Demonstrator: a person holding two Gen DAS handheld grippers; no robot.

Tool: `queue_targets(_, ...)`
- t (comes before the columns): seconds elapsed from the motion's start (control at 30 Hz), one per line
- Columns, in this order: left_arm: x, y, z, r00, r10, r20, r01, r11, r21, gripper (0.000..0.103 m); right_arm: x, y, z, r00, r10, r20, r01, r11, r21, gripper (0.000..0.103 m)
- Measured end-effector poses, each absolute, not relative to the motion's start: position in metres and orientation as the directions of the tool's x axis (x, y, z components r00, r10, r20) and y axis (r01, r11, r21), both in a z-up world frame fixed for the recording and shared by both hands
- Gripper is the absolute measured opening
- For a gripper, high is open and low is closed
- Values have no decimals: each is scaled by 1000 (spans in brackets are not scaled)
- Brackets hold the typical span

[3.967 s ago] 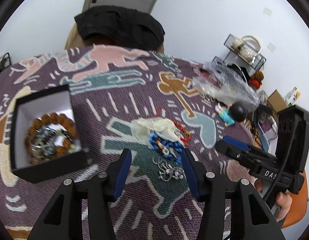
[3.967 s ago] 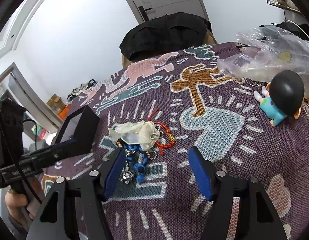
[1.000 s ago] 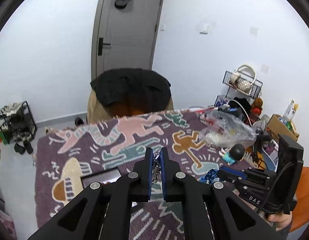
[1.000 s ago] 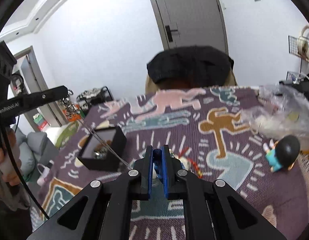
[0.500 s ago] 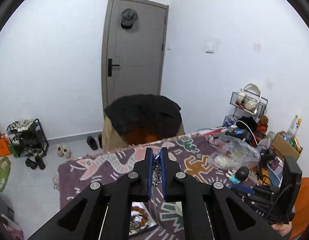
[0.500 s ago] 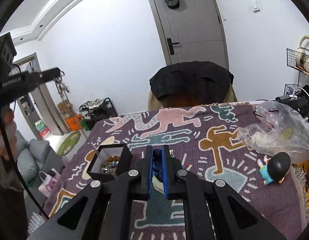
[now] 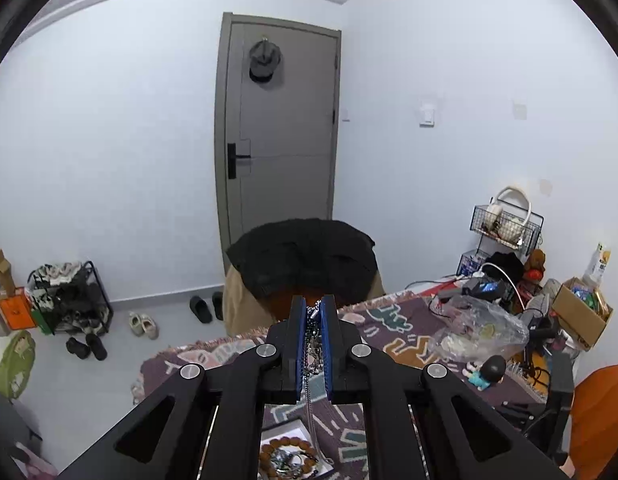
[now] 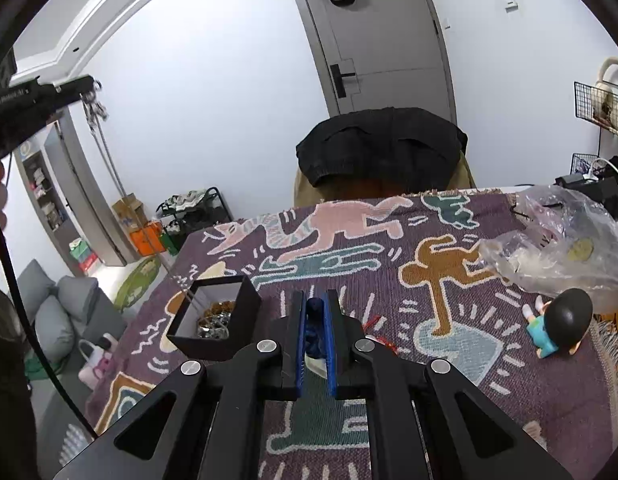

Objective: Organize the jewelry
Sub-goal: 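Lift the silver charms with the left tool and lower them into the black box, then open the left tool over the box and move it back to the pile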

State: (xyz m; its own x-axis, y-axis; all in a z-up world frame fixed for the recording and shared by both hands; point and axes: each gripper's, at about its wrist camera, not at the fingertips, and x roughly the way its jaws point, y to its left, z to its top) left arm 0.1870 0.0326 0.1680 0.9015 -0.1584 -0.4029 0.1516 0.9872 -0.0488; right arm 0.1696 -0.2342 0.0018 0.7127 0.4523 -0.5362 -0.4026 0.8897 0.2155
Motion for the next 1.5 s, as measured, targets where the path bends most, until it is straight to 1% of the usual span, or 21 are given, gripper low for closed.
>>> queue_targets(0.13, 186, 32, 168, 904, -152, -400, 149, 988, -39, 8, 170, -232, -3, 705, 455, -544, -403, 888, 221, 9)
queue_targets(0.27, 191, 38, 152, 891, -160, -425, 147, 987, -63, 8, 170, -229, -6, 699, 458, -549, -406, 886, 222, 9)
queue_targets(0.5, 206, 63, 102, 855, -197, -480, 129, 977, -171, 8, 173, -221, -5, 696, 459, -552, -417, 884, 210, 9)
queue_targets(0.67, 209, 75, 65, 834, -225, -504, 115, 964, -240, 8, 178, -210, -7, 690, 461, -558, -423, 882, 207, 9)
queue_targets(0.87, 216, 88, 11, 795, -235, -559, 61, 949, -311, 8, 185, -190, -6, 671, 481, -564, -450, 869, 206, 9)
queue_targets(1.13, 216, 101, -27, 752, -303, -585, 50, 912, -408, 9, 197, -142, -2, 638, 512, -575, -512, 840, 179, 9)
queue_targets(1.17, 213, 103, -29, 750, -301, -588, 47, 912, -407, 12, 198, -135, -2, 631, 518, -577, -522, 834, 177, 9)
queue_targets(1.23, 208, 108, -31, 755, -292, -587, 40, 914, -404, 24, 202, -120, -4, 617, 528, -584, -539, 824, 175, 9)
queue_targets(1.3, 198, 116, -31, 774, -274, -571, 28, 916, -401, 53, 204, -106, -5, 602, 537, -591, -556, 813, 172, 9)
queue_targets(1.37, 191, 123, -30, 793, -249, -556, 13, 919, -393, 64, 206, -93, -8, 591, 541, -598, -567, 806, 169, 9)
queue_targets(1.5, 177, 136, -28, 808, -214, -549, -10, 927, -376, 64, 212, -69, -14, 570, 541, -619, -581, 798, 163, 9)
